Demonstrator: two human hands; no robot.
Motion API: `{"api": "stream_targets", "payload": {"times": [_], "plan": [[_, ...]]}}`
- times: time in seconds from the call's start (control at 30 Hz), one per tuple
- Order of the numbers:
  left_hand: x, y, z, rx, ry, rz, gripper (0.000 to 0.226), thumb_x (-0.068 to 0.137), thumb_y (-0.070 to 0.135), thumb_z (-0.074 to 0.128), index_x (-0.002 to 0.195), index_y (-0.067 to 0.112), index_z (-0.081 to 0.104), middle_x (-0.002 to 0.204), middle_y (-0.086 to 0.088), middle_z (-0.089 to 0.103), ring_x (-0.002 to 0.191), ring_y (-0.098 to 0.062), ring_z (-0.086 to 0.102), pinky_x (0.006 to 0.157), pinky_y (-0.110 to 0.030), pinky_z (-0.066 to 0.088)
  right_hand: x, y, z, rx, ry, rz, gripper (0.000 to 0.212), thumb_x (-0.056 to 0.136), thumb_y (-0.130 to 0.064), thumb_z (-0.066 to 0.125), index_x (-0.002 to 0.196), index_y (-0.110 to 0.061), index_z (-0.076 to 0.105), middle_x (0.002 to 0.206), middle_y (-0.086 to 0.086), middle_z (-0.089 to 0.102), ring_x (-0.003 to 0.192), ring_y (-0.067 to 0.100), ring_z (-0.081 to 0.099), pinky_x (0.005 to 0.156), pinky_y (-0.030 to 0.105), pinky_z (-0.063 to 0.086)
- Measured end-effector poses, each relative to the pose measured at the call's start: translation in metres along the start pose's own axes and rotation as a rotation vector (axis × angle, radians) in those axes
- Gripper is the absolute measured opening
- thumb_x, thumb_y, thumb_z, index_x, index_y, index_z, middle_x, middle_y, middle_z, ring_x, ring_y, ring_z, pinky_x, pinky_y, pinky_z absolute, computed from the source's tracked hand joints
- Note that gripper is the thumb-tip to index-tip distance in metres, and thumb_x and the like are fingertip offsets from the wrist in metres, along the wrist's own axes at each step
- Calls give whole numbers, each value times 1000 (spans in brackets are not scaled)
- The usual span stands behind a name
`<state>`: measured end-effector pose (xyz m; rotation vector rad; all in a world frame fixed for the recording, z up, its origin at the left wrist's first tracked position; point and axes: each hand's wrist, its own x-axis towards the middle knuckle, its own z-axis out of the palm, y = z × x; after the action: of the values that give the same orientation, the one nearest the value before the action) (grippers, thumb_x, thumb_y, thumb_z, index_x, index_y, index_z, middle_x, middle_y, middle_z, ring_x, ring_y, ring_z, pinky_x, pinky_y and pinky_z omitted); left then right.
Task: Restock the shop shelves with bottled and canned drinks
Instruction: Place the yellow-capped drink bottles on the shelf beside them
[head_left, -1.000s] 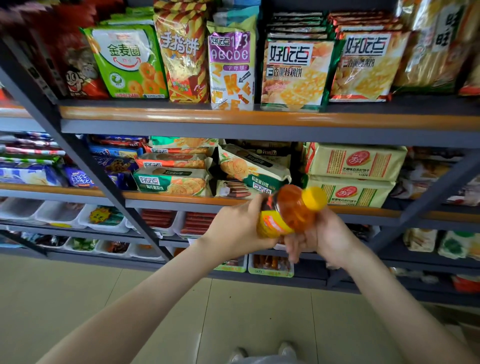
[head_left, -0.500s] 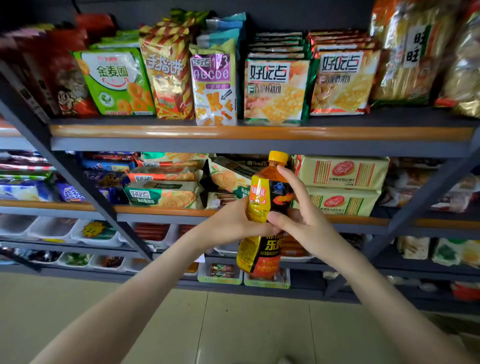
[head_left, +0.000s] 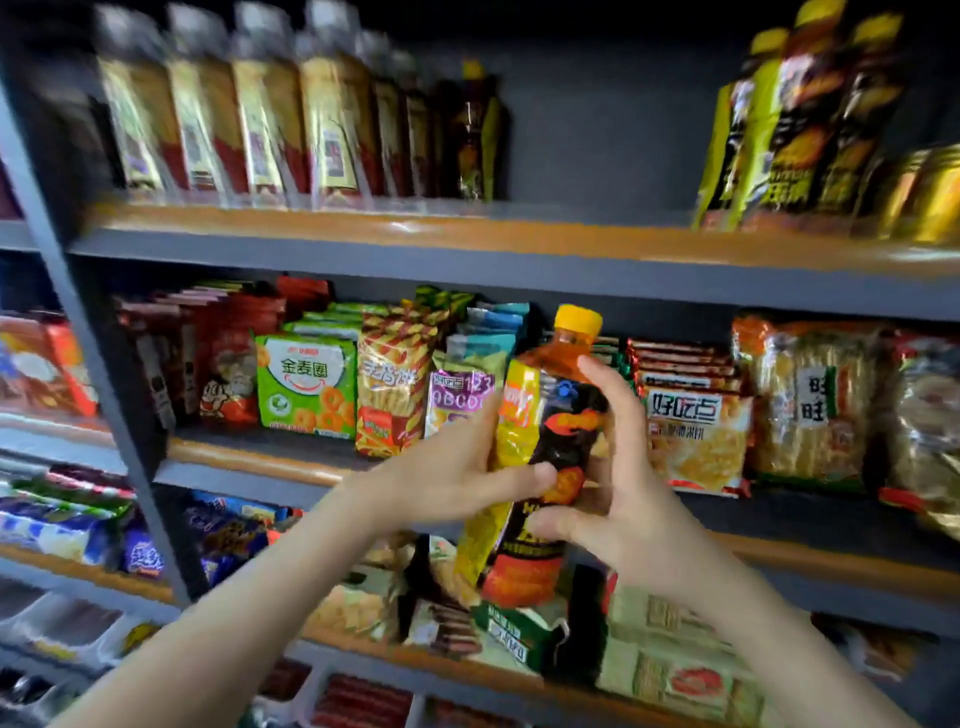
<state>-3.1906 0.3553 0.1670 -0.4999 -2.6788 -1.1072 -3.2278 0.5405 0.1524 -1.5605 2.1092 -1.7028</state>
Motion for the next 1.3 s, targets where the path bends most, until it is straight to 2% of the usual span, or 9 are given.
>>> {"api": "stream_targets", "payload": {"times": [0.1,0.23,0.37,0.47,0.53,0.7,0.77,0.93,1.3], "plan": [[12,11,-49,308,93,51,98,66,79,35,143,19,24,105,3,67,94,-13,63,85,-35,48,42,-19,0,-42,100,-120,104,70,1,79,133,-65,26,141,-17,44,127,15,53,100,49,48],[15,19,-121,403,299,300,75,74,81,33,125,27,38,67,14,56,62,-1,53,63,-34,46,98,-59,5,-291,267,-390,105,69,-5,84,126,-72,28,143,-4,43,126,18,53,99,44,49],[24,0,-185,459,608,477,50,89,68,32,119,30,46,93,18,66,83,-6,65,73,-32,51,159,-90,1,-505,493,-707,94,69,-17,80,134,-59,25,143,18,39,130,32,47,104,43,45],[42,-24,-226,832,857,521,44,94,43,44,123,12,56,116,-5,63,103,-23,61,83,-27,45,198,-96,-11,-866,565,-825,92,69,-5,82,133,-37,23,142,19,30,133,7,35,108,10,28],[56,-43,-249,984,836,548,46,93,36,48,128,8,57,134,-14,53,121,-30,51,100,-37,42,218,-93,-20,-1010,460,-731,98,70,3,81,134,-41,22,149,6,18,133,-11,22,104,2,25],[84,-68,-277,1100,761,453,59,90,47,42,141,18,47,156,-16,27,146,-33,19,119,-51,12,256,-84,-33,-1033,223,-293,102,82,-5,73,121,-78,14,141,-45,-5,117,-9,28,96,23,38],[87,-68,-281,1076,733,445,62,90,51,39,145,23,42,157,-14,23,148,-29,11,119,-51,5,278,-76,-37,-947,207,-213,104,79,-6,76,123,-77,14,147,-34,6,123,-10,25,101,23,36],[93,-69,-281,1038,738,495,58,91,47,39,141,21,47,156,-15,26,147,-30,16,118,-51,12,344,-44,-38,-790,314,67,105,73,-9,82,145,-51,19,147,9,31,133,31,36,93,31,39],[96,-76,-277,1012,791,548,50,92,38,40,135,16,54,154,-17,32,143,-32,26,117,-50,22,395,-15,-29,-934,279,239,115,74,-21,83,150,-40,-2,151,19,-13,137,46,29,107,45,37]]}}
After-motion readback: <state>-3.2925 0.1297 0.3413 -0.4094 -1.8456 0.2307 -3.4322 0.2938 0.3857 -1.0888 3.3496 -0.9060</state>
